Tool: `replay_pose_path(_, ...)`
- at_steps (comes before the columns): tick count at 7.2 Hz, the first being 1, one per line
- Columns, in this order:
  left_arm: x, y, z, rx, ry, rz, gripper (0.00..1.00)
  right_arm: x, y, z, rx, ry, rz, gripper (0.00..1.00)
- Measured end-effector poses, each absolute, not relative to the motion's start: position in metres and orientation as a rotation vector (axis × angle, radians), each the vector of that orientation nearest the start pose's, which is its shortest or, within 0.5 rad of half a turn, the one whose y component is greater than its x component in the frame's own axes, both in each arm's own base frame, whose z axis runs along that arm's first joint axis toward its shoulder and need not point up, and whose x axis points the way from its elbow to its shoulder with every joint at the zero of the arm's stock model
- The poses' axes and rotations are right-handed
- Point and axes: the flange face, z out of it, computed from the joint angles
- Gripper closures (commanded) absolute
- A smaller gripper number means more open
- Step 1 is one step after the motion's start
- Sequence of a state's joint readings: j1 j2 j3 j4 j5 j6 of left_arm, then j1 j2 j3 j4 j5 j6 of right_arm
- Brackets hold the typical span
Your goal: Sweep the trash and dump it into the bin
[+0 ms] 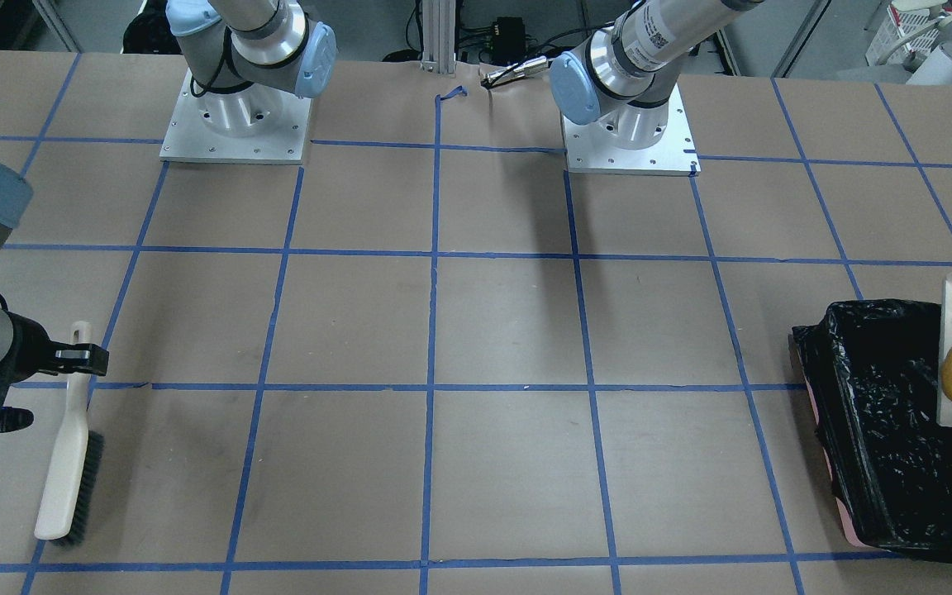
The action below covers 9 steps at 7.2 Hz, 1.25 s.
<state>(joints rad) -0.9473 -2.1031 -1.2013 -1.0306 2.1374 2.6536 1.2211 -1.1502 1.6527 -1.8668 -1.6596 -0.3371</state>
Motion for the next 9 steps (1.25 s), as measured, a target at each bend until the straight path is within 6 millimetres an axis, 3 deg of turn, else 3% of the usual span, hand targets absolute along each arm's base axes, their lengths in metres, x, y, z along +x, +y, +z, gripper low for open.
replay_pose_path(2, 0.343, -0.639, 0.427, -2.723, -1.873, -1.068, 1.00, -0.090, -0.603, 0.260, 0.012, 3.174, 0.326, 0.00)
replay_pose_path(3, 0.338, -0.640, 0.428, -2.726, -1.864, -1.091, 1.00, -0.091, -0.603, 0.285, 0.019, 3.201, 0.266, 0.00)
replay_pose_path(5, 0.332, -0.640, 0.428, -2.741, -1.840, -1.131, 1.00, -0.081, -0.589, 0.359, 0.029, 3.252, 0.081, 0.00)
replay_pose_path(7, 0.323, -0.645, 0.432, -2.797, -1.784, -1.211, 1.00, -0.045, -0.571, 0.417, -0.019, 3.279, -0.081, 0.00)
replay_pose_path(9, 0.315, -0.650, 0.437, -2.835, -1.749, -1.284, 1.00, 0.018, -0.549, 0.456, -0.041, 3.258, -0.178, 0.00)
